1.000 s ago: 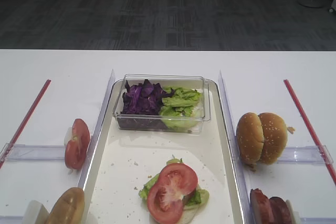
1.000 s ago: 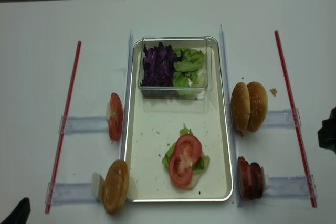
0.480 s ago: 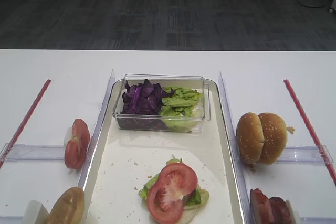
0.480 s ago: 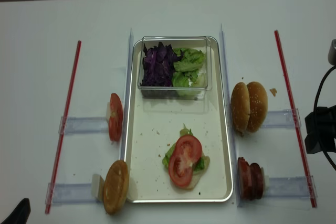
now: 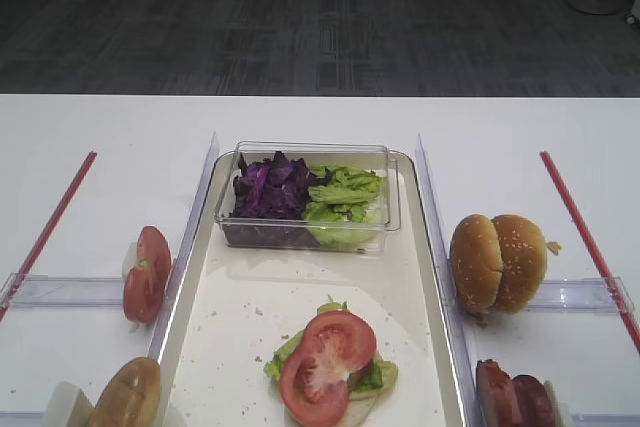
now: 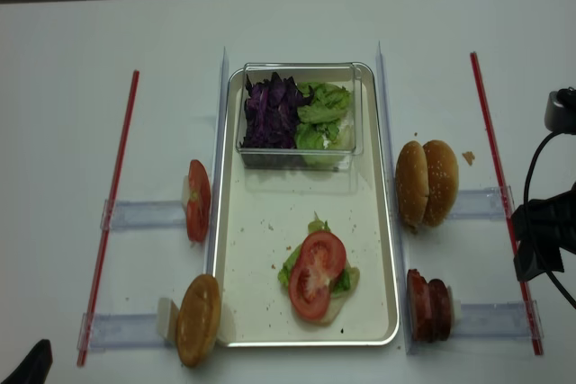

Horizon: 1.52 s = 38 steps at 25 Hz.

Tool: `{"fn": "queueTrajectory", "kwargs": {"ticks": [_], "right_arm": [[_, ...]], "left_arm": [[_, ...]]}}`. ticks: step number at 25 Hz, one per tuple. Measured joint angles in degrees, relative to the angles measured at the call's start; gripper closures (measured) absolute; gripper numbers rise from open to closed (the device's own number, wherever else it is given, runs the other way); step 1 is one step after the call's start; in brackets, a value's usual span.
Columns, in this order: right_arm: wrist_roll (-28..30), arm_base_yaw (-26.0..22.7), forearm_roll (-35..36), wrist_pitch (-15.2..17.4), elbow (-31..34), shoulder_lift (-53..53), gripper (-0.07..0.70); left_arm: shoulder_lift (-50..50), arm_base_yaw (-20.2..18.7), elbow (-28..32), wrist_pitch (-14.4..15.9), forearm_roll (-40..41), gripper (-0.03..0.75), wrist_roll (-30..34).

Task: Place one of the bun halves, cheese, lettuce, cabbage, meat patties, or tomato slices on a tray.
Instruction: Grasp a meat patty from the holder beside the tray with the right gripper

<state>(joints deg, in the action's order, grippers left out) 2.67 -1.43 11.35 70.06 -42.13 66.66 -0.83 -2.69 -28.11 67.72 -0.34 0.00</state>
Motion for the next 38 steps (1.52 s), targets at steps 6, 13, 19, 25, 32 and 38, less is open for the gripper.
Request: {"fn": "queueTrajectory", "kwargs": {"ticks": [6,13,19,25,32,38], "right_arm": [[-1.1,0.0,0.0,0.0,0.2,0.0,0.054],[-1.1,0.0,0.1,0.0,0.2,0.0,0.054],[-1.1,0.0,2.8,0.0,0.2,0.1,0.054],[-1.1,0.0,4.0,0.0,0.2,0.7,0.054],[0.4,0.7,6.2,0.0,0.2,0.7,0.055],[-1.2,8.4,5.5,-1.7,0.2,0.7,0.057]], "left_arm": [[0.0,0.0,0.0,0.0,0.0,0.242,-0.4],[0.0,0.0,0.0,0.0,0.0,0.242,0.0],[0.0,0.0,0.0,0.0,0.0,0.242,0.0],[0.0,0.0,0.0,0.0,0.0,0.242,-0.4],[0.0,0.0,0.0,0.0,0.0,0.242,0.0],[0.0,0.0,0.0,0.0,0.0,0.242,0.0]]}}
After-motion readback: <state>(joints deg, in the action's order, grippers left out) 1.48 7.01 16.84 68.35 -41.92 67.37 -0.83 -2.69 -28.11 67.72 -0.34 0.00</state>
